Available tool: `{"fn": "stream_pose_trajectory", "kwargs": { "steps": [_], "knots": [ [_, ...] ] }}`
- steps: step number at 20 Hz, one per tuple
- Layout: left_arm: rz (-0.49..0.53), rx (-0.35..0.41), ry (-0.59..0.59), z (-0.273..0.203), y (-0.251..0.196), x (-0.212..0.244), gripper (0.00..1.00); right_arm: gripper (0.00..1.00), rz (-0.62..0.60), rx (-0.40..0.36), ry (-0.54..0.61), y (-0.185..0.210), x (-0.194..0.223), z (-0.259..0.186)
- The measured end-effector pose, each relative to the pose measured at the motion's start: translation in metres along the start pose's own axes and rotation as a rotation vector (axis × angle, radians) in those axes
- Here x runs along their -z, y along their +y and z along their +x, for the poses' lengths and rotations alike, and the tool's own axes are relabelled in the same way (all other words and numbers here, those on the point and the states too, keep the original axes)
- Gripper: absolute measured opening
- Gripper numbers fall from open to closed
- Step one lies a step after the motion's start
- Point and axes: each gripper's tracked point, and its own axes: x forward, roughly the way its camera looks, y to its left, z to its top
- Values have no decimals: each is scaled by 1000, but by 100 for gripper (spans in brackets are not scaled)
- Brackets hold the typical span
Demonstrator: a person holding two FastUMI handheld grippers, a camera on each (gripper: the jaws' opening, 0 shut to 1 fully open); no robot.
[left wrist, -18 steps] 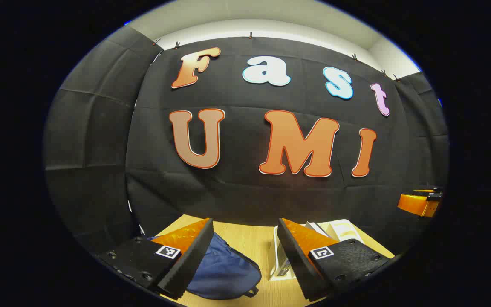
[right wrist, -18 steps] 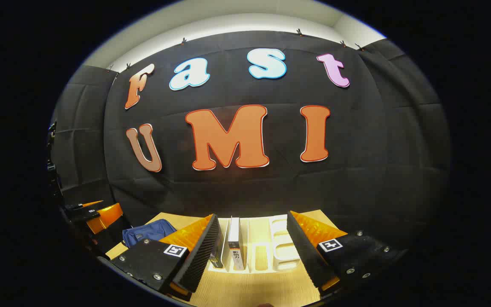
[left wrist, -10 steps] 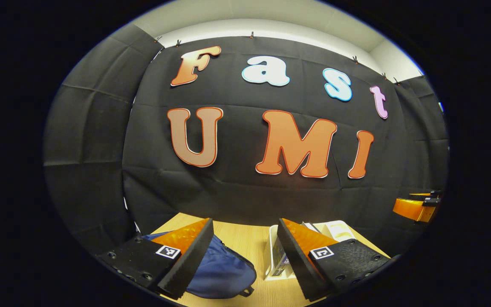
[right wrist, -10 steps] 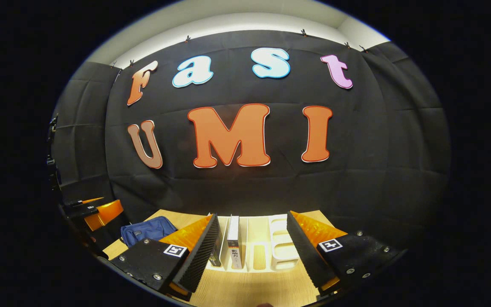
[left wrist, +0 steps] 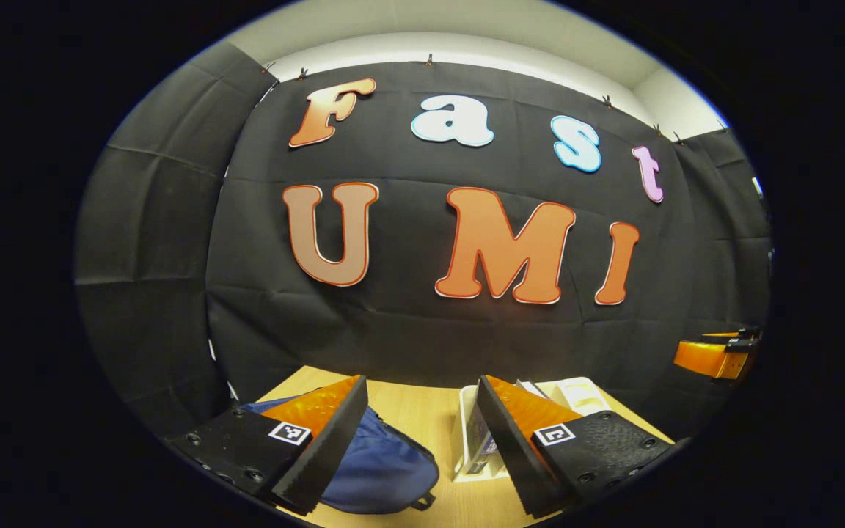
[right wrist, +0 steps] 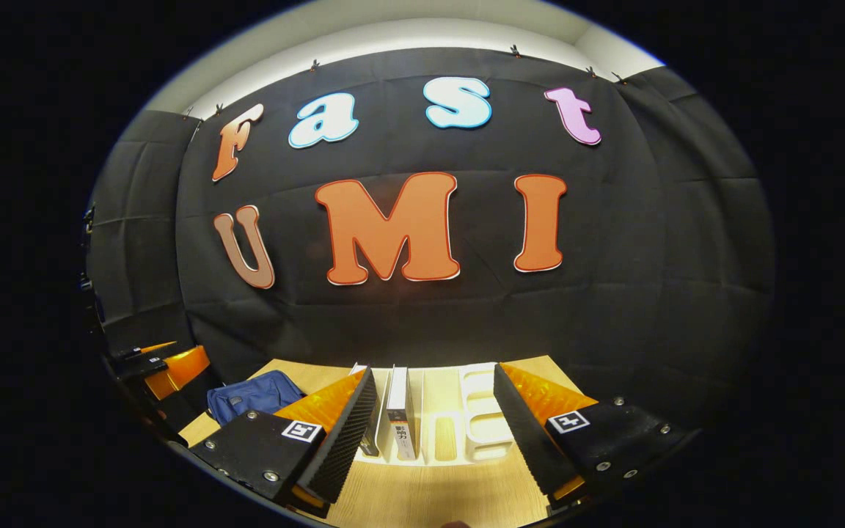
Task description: Open the schoolbag, grab two books from the bookshelf and put them into the schoolbag.
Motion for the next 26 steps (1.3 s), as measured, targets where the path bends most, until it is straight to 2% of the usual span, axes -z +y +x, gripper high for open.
{"fn": "stream_pose_trajectory", "kwargs": {
  "steps": [1, 3, 7, 26],
  "knots": [
    [-23, 16, -6, 0, -3, 0, 94, 100, -1, 3, 0, -1, 0, 1],
    [-34, 22, -21, 1, -5, -5, 94, 96, 1, 8, -2, -3, -1, 1],
    [29, -15, -23, 5, 0, -4, 94, 96, 14, 7, 4, -5, 1, 5],
    [93, -8, 25, 21, -6, 13, 94, 96, 11, 14, 17, -9, 7, 19]
  ]
}}
